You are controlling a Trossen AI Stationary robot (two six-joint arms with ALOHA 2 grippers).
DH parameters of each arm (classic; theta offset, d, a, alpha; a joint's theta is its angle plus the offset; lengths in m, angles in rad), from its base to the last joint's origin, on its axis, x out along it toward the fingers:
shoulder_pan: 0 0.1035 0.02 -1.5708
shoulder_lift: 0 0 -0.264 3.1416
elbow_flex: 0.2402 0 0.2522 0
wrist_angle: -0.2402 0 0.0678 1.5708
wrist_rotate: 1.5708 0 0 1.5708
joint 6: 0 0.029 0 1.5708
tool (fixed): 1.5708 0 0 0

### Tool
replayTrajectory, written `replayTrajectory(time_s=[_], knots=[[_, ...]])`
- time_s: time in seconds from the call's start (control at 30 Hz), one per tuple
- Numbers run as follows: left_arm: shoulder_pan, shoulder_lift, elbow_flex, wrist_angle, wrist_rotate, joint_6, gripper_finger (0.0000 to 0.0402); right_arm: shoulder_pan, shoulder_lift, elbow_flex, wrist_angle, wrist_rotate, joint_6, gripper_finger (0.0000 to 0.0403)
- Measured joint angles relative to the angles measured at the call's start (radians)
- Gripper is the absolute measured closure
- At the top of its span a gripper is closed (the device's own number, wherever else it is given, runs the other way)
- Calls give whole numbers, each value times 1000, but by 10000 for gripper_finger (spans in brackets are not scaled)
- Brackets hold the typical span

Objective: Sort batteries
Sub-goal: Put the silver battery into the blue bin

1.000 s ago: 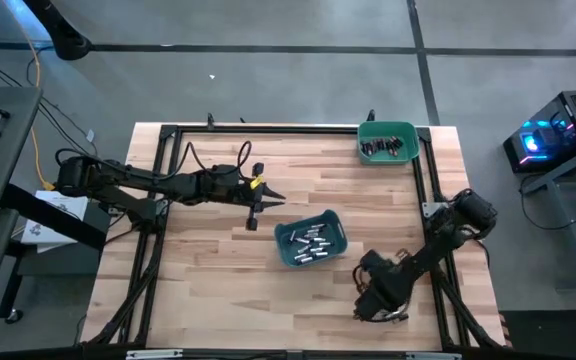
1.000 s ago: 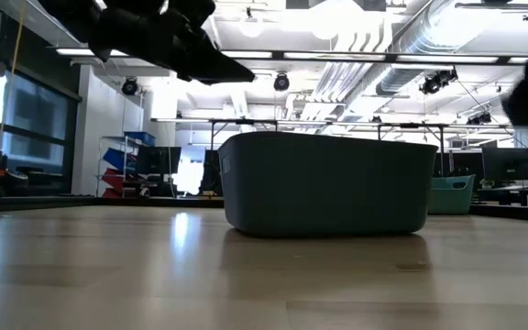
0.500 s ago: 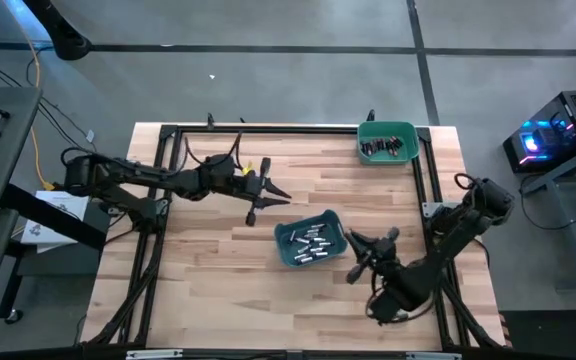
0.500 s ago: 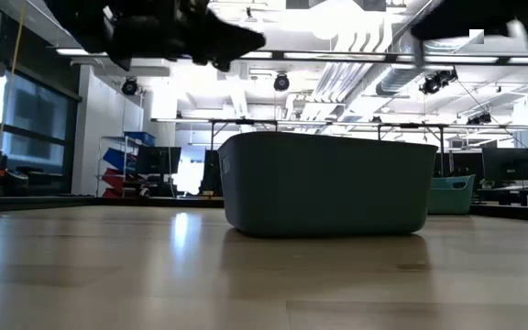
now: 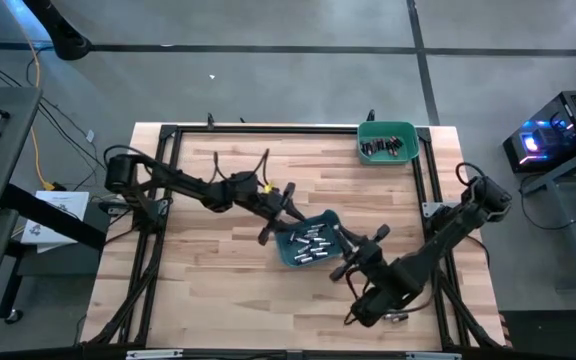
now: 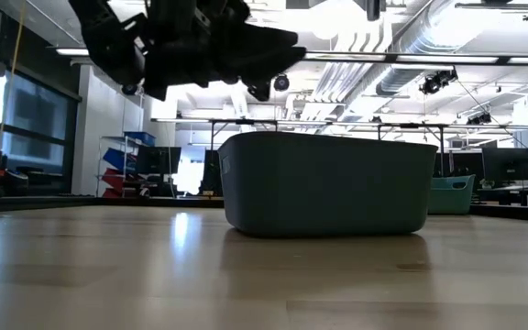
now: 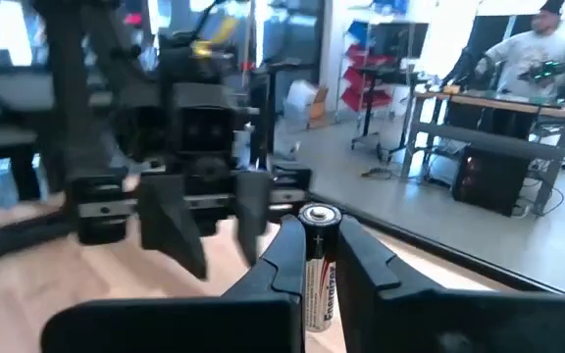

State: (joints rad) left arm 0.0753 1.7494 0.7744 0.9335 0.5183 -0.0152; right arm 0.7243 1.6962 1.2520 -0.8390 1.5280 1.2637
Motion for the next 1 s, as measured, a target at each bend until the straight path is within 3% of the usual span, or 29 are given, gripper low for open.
replayTrajectory(time_s=[0.13,0.27,0.43,0.77,1.0], knots=[[-23,39,49,0,16,-7,222,-4,0,67,116,-116,-260,392],[-50,46,80,2,36,9,193,-41,-1,84,377,-281,-602,392],[-80,46,96,1,105,61,190,-85,-1,81,581,-309,-882,392],[-87,46,96,18,67,8,212,-145,10,80,619,-435,-903,392],[-75,45,96,42,47,-7,252,-148,11,80,619,-439,-902,393]])
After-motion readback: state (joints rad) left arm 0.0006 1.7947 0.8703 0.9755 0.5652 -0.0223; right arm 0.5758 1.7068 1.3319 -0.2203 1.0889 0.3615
